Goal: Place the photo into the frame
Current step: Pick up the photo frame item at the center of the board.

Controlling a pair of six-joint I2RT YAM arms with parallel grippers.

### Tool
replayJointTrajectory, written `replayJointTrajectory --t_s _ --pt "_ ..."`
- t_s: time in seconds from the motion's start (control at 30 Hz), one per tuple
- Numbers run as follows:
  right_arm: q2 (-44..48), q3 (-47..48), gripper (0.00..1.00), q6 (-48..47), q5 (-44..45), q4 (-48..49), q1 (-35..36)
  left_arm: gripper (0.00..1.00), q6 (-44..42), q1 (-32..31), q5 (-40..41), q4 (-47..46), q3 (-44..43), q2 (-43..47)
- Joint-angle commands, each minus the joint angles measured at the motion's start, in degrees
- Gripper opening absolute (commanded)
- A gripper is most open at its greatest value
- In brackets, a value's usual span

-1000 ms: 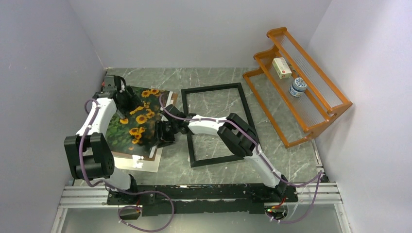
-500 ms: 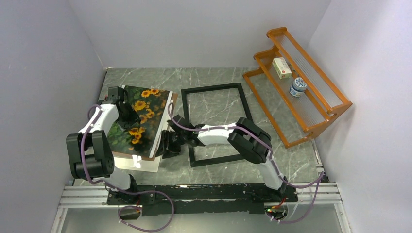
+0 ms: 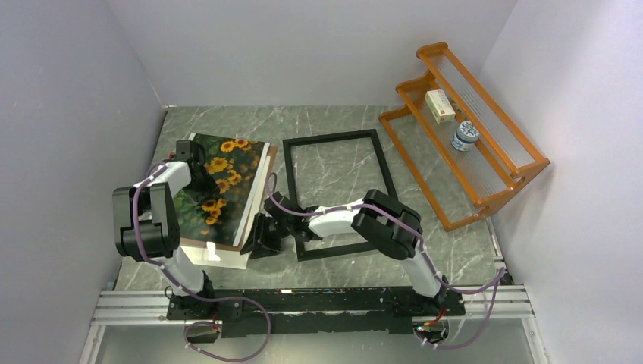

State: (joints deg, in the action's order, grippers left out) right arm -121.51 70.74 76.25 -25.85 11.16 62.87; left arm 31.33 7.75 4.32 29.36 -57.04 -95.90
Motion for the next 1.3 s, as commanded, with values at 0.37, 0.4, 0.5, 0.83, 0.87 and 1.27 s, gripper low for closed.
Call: replayJointTrajectory --t_s 0.37,0.4,0.5,0.83,0.87,1.27 --pt "-2.86 1.39 0.42 4.11 0.74 3.19 1.64 0.45 -1.16 0.16 -3.73 0.80 -2.80 -6.17" --pt "-3.14 1.91 0.41 3.63 0.95 2.73 1.65 0.45 -1.03 0.23 -3.78 0.72 -2.66 -6.15" --pt "-3.27 2.59 0.36 2.59 1.79 1.90 1.63 0.44 -1.23 0.19 -3.79 0.69 -2.47 -6.31" --pt "-4.15 2.31 0.29 2.23 2.23 3.04 1.48 0.43 -1.56 0.16 -3.33 0.69 -1.49 -6.21" --pt "-4.07 2.36 0.27 2.05 2.50 3.09 1.48 0.43 -1.47 0.16 -3.35 0.69 -1.47 -6.27" --pt "-4.82 0.25 0.20 3.60 1.26 11.68 0.66 0.41 -1.35 0.17 -3.39 0.60 -0.79 -6.82"
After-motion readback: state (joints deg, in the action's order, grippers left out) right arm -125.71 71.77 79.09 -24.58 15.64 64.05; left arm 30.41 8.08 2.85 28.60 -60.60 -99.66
